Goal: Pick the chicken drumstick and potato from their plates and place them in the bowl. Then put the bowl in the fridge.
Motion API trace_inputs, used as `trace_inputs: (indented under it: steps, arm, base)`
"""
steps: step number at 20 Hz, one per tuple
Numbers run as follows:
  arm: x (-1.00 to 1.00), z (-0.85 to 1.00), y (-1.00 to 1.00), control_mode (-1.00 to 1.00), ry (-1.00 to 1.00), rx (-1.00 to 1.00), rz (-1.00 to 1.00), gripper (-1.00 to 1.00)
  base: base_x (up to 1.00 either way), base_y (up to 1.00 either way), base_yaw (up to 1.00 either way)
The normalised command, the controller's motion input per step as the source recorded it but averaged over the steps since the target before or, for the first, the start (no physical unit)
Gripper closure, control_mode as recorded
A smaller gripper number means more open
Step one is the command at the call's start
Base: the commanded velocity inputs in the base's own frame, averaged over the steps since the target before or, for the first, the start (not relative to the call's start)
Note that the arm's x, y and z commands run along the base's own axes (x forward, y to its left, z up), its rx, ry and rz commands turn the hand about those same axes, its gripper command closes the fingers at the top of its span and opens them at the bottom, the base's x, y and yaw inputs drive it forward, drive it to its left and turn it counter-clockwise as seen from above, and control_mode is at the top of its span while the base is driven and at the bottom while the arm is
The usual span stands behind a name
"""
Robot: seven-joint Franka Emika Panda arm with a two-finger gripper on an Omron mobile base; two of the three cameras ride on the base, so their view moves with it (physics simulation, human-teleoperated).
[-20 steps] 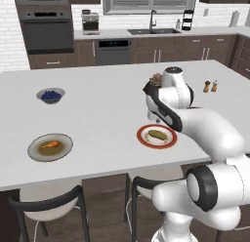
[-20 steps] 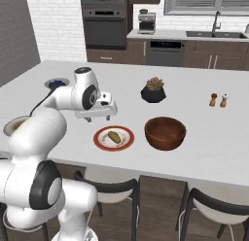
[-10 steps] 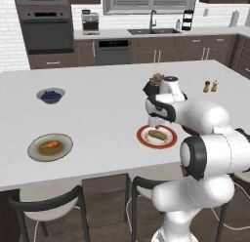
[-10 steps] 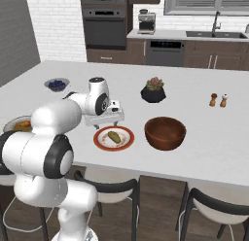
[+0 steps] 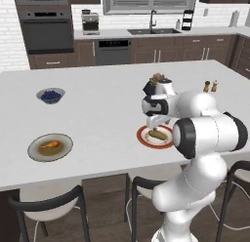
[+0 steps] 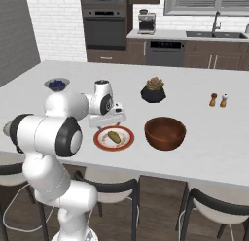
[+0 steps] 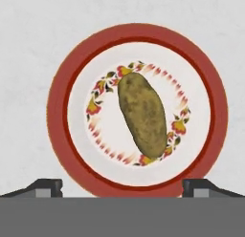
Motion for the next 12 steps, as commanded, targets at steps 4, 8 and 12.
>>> trace_inputs:
  steps: [4,8,12]
  arm:
    - [0.25,-0.44,0.00,-1.00,0.02,-0.02,0.08,-1.00]
    - [0.16,-0.41,0.00,-1.00,0.01,-0.05,0.03,-1.00]
    - [0.09,-0.28,0.00,-1.00,0.00,-0.05,0.00,-1.00]
  base:
    - [0.00,0.00,0.00]
    - [0.00,0.00,0.00]
    - [0.00,0.00,0.00]
